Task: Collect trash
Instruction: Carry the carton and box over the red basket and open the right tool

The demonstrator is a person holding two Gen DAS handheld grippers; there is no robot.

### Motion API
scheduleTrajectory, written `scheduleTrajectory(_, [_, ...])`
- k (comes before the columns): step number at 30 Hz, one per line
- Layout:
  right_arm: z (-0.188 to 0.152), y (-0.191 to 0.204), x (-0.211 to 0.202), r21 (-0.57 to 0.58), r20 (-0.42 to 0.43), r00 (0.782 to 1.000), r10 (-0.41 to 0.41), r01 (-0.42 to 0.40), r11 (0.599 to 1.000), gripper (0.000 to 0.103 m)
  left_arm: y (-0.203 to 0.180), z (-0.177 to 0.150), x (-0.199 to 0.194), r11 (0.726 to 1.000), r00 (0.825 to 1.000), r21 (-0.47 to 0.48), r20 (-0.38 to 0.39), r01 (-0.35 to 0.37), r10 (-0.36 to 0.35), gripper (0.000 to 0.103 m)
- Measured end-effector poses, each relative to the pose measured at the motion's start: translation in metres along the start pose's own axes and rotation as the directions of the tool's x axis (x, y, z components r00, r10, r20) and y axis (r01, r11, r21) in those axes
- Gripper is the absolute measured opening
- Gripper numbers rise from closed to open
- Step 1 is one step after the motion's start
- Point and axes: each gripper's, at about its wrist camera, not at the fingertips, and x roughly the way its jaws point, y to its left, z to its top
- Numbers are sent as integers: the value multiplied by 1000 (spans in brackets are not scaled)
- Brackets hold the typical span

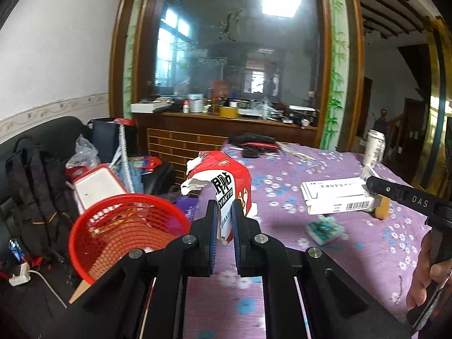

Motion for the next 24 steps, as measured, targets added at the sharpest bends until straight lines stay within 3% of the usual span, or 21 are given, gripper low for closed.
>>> scheduleTrajectory(13, [8, 100, 51, -121, -60, 996, 71, -78, 990, 6, 101, -22, 11, 990, 992, -100, -77, -104, 96, 9])
scheduleTrajectory(22, [-7, 171, 96, -222, -113, 991, 68, -92, 971, 7, 131, -38, 23, 980, 985, -142, -121, -143, 126, 10])
scheduleTrajectory(23, [-10, 176, 102, -231, -128, 989, 72, -101, 968, 9, 133, -39, 24, 978, 984, -147, -123, -148, 131, 12])
scheduleTrajectory(24, [-14, 182, 111, -241, -164, 983, 84, -122, 963, 11, 135, -40, 25, 976, 982, -155, -128, -156, 137, 21])
